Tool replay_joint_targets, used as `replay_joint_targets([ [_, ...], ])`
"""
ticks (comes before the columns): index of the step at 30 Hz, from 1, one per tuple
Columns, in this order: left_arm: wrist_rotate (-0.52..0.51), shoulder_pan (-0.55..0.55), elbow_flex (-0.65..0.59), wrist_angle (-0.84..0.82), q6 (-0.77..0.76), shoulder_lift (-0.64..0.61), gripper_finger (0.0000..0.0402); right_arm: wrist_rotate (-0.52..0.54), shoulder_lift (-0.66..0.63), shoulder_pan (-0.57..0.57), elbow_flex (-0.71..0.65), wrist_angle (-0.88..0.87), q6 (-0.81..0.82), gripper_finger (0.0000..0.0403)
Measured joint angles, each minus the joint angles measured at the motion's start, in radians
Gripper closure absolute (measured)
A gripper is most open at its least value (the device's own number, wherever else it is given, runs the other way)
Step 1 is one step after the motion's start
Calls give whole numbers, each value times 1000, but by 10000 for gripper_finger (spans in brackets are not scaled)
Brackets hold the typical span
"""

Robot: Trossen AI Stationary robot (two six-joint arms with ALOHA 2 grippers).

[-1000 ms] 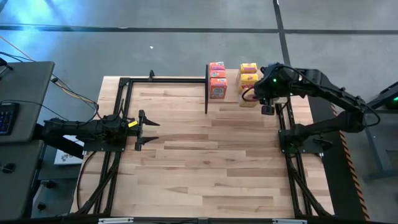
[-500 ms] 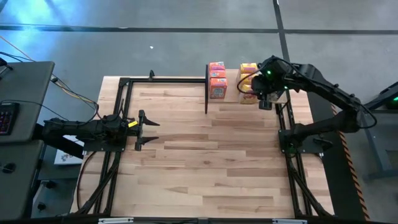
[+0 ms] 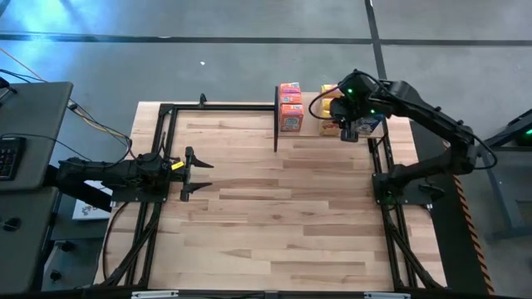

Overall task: Stack cereal on shelf
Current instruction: Put the yellow cereal box on the shelf aligned with the yellow cereal boxes

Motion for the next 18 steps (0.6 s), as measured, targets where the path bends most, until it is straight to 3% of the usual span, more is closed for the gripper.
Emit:
replay_joint_targets([
  [18, 0, 0, 0, 0, 0, 0, 131, 64, 43, -7, 0, 13, -46, 249],
])
